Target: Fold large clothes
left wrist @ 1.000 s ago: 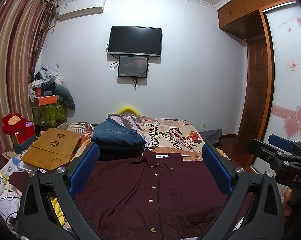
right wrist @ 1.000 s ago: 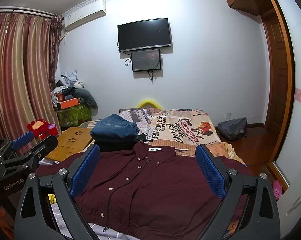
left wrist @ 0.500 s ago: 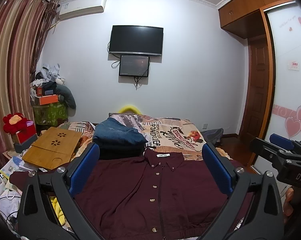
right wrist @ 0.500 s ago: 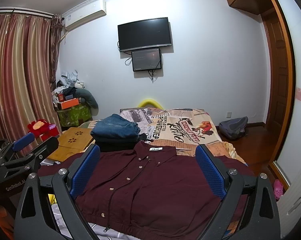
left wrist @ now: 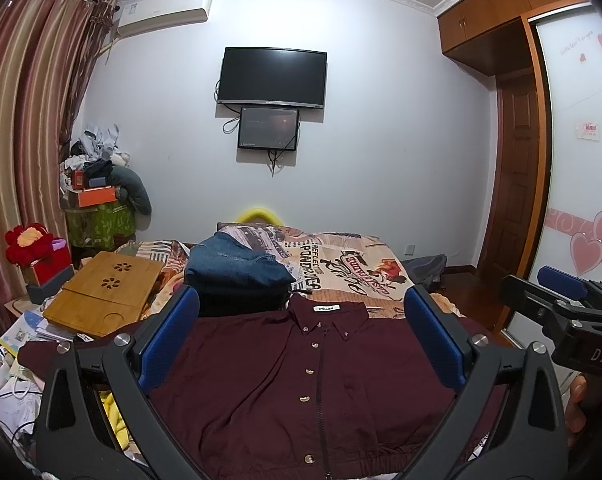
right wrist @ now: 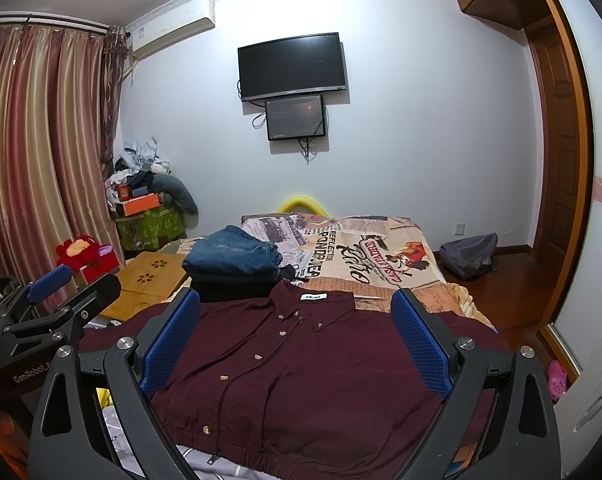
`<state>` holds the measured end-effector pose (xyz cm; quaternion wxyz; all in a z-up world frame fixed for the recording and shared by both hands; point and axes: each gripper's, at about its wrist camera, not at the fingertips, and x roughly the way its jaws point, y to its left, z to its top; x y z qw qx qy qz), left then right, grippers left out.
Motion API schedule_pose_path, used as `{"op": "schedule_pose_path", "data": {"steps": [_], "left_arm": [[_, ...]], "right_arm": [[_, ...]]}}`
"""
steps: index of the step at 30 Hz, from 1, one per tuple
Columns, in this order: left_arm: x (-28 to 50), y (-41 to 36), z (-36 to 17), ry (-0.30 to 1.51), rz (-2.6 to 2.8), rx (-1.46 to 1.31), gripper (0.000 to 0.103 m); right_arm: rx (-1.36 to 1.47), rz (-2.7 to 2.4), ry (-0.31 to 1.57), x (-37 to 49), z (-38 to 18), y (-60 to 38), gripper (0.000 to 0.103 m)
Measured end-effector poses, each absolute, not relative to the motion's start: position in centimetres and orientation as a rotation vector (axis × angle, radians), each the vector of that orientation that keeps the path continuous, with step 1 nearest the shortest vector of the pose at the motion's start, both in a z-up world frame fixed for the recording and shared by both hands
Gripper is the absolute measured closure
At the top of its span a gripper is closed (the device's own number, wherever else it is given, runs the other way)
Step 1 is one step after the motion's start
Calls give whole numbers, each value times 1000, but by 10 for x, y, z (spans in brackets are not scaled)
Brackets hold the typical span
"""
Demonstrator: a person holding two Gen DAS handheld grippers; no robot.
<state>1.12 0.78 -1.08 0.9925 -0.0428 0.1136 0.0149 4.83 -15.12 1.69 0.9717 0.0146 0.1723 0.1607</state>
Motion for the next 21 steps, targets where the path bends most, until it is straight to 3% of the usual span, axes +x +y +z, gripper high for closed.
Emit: {"op": "schedule_pose_path", "data": {"steps": [21], "left_arm": [[37,38,-20,279,83,-121,0]], "right_arm": [[16,296,392,69,8,-148,8]]}}
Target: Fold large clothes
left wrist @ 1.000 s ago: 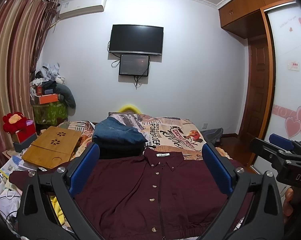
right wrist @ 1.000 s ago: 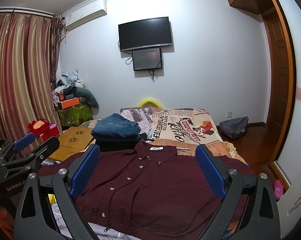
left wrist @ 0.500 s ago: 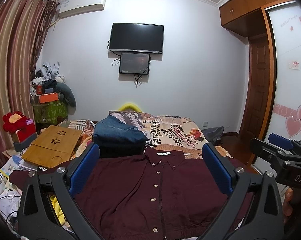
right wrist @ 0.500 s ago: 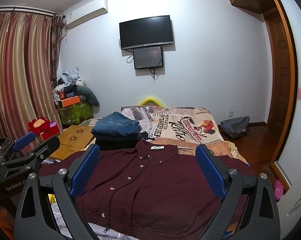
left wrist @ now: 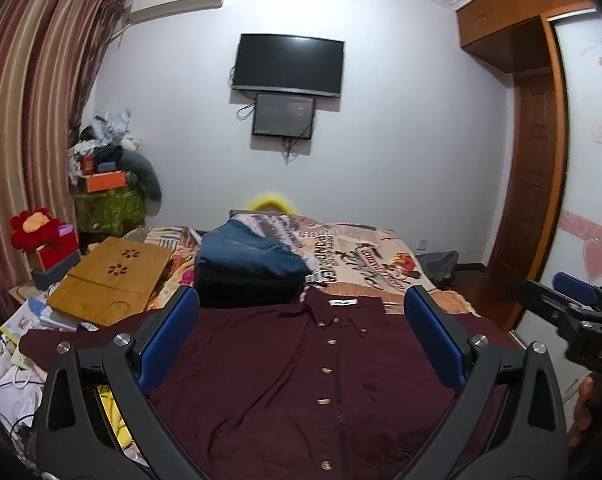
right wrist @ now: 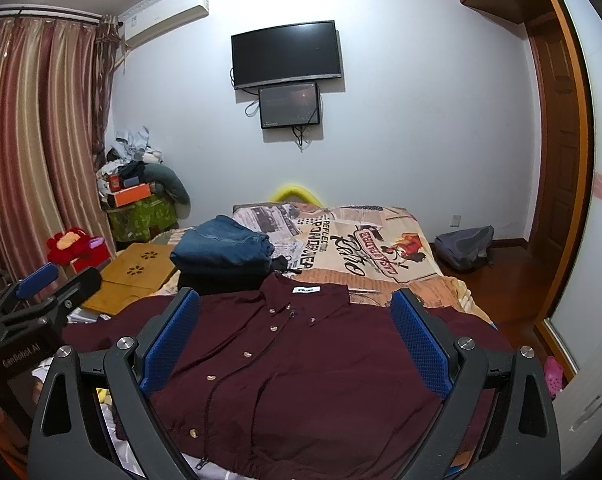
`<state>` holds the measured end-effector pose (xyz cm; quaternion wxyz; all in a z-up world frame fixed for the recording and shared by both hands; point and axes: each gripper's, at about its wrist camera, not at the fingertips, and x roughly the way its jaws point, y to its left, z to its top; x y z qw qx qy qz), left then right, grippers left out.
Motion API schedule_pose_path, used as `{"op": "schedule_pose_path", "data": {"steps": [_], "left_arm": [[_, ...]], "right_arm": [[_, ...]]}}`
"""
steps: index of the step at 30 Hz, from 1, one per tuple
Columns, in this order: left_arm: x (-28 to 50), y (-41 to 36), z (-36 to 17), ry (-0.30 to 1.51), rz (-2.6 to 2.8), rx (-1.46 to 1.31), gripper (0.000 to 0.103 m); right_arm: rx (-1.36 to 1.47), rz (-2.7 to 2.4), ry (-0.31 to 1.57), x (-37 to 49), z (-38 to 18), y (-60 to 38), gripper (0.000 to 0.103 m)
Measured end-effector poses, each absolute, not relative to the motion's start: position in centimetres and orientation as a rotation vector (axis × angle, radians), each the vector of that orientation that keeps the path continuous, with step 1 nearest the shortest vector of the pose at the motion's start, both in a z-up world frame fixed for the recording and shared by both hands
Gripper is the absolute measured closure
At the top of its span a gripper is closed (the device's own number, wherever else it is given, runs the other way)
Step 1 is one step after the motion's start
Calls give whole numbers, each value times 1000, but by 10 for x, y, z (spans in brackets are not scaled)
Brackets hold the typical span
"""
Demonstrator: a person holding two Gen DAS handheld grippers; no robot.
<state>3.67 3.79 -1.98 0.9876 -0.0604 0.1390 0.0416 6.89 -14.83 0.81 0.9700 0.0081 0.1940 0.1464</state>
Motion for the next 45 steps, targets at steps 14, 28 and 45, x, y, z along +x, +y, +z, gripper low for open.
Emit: {"op": "schedule_pose_path", "data": {"steps": [14,28,45], "left_arm": [[82,206,-53,404,368,-388,0],[114,374,-214,711,481,-872,7],[108,458,-342,723,583,-1307,13]], "right_arm": [[-4,203,453,123,-4,-158,8],[2,146,638,176,-39,-159,8],[-29,97,770,215,-68,-155,8]]}}
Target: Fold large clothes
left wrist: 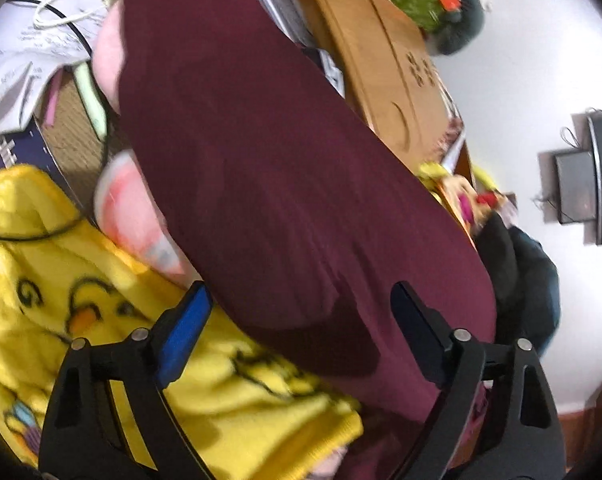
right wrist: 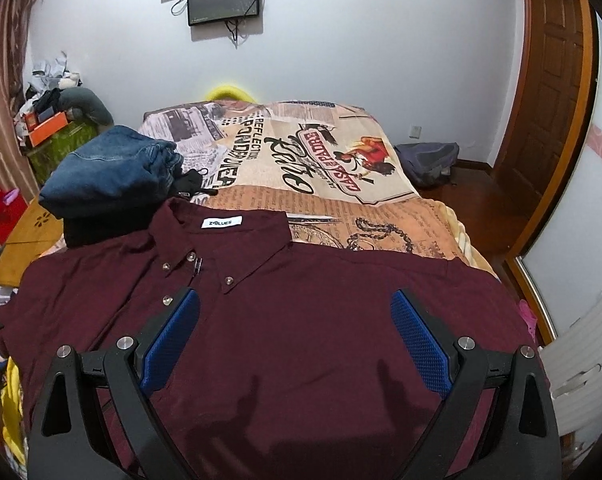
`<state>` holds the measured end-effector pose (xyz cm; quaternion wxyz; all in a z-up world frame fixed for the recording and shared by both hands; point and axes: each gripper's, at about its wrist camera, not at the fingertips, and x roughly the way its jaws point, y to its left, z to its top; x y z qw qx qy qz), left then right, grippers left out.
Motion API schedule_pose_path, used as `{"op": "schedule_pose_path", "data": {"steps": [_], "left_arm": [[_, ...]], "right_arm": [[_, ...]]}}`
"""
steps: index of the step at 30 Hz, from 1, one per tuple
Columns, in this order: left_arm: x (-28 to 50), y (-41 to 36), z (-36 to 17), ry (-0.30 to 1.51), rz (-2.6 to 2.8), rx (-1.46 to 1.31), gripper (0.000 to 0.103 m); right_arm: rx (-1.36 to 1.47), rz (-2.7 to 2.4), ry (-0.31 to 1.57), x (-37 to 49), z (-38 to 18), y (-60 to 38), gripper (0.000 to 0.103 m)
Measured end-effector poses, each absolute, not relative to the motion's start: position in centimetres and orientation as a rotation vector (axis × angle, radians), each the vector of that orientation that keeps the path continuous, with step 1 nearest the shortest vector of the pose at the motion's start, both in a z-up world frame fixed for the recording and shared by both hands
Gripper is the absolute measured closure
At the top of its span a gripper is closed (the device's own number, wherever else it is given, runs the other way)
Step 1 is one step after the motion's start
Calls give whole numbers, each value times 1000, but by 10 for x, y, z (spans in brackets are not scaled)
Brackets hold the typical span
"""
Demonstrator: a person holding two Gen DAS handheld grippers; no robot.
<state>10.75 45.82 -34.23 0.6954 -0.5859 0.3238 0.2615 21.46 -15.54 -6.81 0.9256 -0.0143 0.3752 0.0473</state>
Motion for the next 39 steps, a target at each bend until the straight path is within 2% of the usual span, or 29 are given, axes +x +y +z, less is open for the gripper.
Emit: {"op": "schedule_pose_path", "data": {"steps": [3,6,7,8,9,10,14,21,24,28,33,39], "left_arm": [[105,470,-341,728,693,-1201,17],[108,481,-341,743,737,-1135,29],[109,484,-341,750,738,-1118,42],[111,485,-338,762,737,-1100,62],[114,486,-337,771,730,-1092,71],[117,488,-335,777,719,-1079,79],[132,482,-303,772,730,-933,90],[151,444,-193,586,570,-773,93],[167,409,-134,506,466,-666,93],[187,355,-84,443,307,-575,93],[215,269,-52,438,131,-451,93],[242,173,-61,515,-36,-294,93]], "right_arm": [[-31,100,772,216,-69,-154,8],[-41,103,775,217,-70,-151,8],[-42,104,774,217,-70,-151,8],[-44,104,772,217,-70,-150,8],[-44,104,771,217,-70,-151,8],[-43,105,771,216,-69,-151,8],[-42,103,762,214,-67,-153,8],[-50,89,734,205,-61,-159,8],[-51,93,726,202,-58,-162,8],[-53,91,709,196,-56,-167,8],[-34,90,694,189,-54,-179,8],[-21,82,688,181,-55,-192,8]]}}
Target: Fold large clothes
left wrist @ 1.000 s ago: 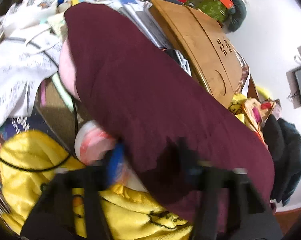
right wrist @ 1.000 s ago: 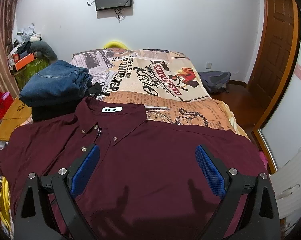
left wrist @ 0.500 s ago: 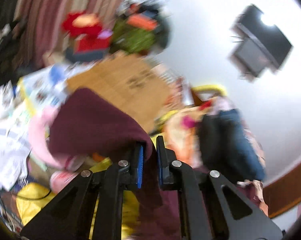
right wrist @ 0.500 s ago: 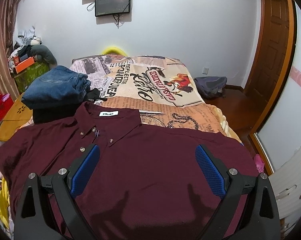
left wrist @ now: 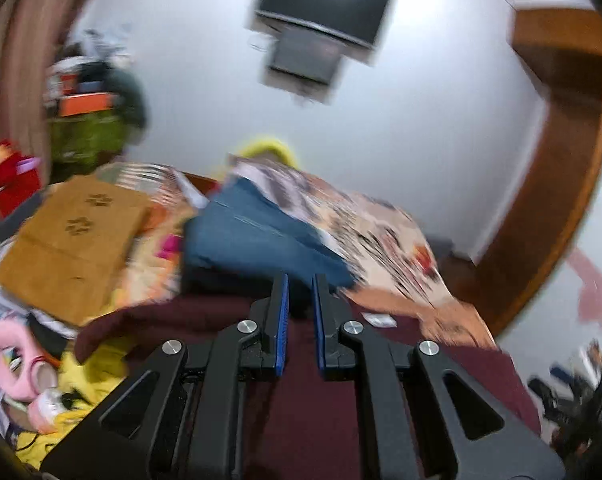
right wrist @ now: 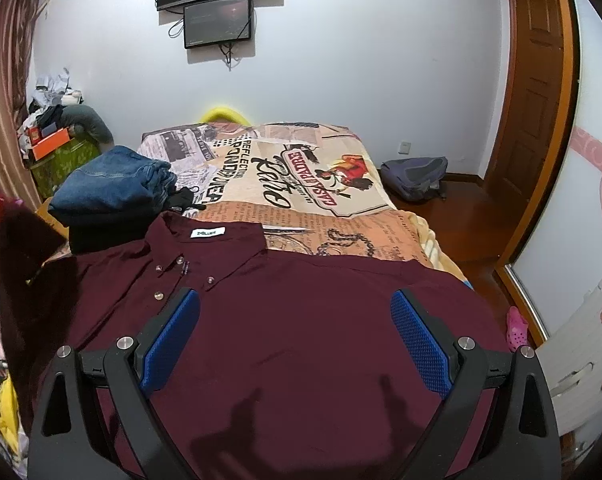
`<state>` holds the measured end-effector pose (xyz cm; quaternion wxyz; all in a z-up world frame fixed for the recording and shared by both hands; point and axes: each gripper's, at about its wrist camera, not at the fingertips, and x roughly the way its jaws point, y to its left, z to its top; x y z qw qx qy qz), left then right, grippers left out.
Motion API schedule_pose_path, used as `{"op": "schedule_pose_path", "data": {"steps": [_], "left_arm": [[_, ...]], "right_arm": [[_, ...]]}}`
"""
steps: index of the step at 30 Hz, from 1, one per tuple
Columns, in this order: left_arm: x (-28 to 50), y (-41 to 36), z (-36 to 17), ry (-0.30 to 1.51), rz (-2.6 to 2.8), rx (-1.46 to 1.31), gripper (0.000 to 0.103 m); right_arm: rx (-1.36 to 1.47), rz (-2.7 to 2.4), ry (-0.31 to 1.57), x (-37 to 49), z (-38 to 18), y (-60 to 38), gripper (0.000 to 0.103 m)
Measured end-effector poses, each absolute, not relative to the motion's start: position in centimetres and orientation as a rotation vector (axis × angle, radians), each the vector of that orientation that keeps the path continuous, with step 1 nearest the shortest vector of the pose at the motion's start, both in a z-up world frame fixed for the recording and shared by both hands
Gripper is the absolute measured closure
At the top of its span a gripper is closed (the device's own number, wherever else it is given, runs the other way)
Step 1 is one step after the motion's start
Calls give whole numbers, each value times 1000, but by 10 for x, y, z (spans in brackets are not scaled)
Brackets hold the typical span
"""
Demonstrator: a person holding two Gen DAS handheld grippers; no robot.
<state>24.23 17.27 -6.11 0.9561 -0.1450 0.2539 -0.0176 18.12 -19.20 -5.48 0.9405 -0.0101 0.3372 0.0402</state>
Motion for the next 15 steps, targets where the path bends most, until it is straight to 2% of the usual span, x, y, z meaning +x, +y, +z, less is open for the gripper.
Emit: {"op": "schedule_pose_path", "data": {"steps": [7,12,13,15], "left_arm": [[266,68,-119,730,-227,-191,93],[265,51,-151,844,-239,-195,92],[264,56,-153,851,-225,-209,91],[263,77,-152,850,-179,-249,79]], "right_arm": [[-26,66,693,174,-62,-203,8],[-35,57,703,171,-67,-209,8],[-35,55,706,171,-69,-211,8],[-29,50,713,172,-70,-214,8]]}}
